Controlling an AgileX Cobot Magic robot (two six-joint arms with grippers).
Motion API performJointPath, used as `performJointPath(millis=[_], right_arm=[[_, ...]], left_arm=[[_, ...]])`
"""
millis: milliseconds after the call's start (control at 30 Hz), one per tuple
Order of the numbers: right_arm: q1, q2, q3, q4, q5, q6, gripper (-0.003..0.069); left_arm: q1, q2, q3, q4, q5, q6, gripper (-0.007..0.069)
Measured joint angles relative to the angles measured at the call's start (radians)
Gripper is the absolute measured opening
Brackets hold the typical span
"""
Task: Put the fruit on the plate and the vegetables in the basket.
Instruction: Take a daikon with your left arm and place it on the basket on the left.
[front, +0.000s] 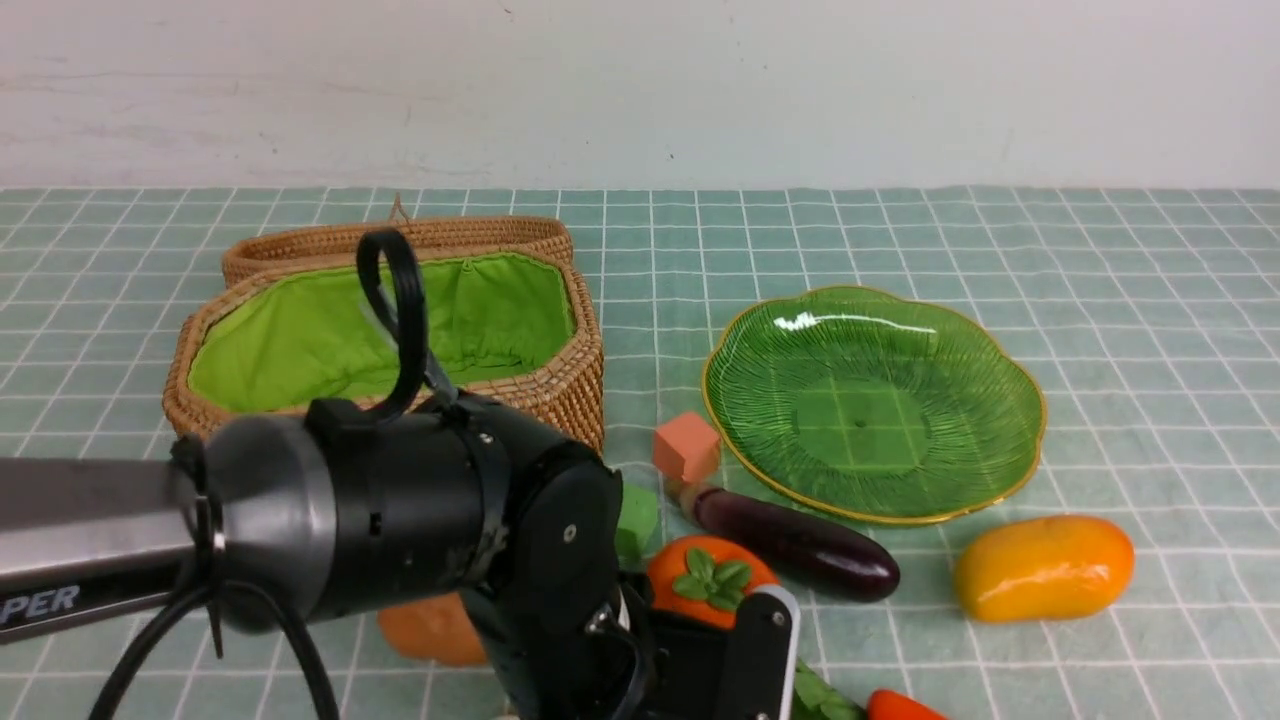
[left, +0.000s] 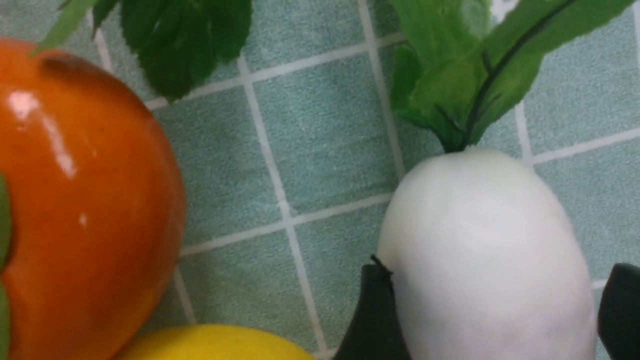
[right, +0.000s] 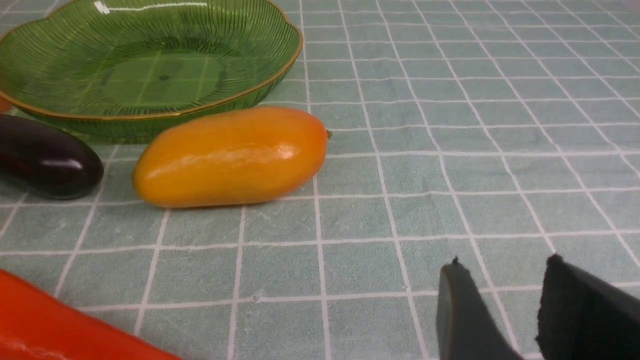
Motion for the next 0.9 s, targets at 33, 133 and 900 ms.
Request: performJointPath(millis=[33, 133, 900], right_arm=[[0.0, 0.0, 0.0, 0.0, 0.0, 0.0, 0.0241], [0.0, 0.0, 0.0, 0.0, 0.0, 0.0, 0.0241], [0.0, 0.0, 0.0, 0.0, 0.0, 0.0, 0.0241]], left_arm=[[0.0, 0.0, 0.0, 0.0, 0.0, 0.0, 0.0519], [0.0, 0.006, -0.004, -0.005, 0.016, 0.0, 0.0462], [0.151, -0.12, -0.342, 0.035, 0.368, -0.119, 0.0462]])
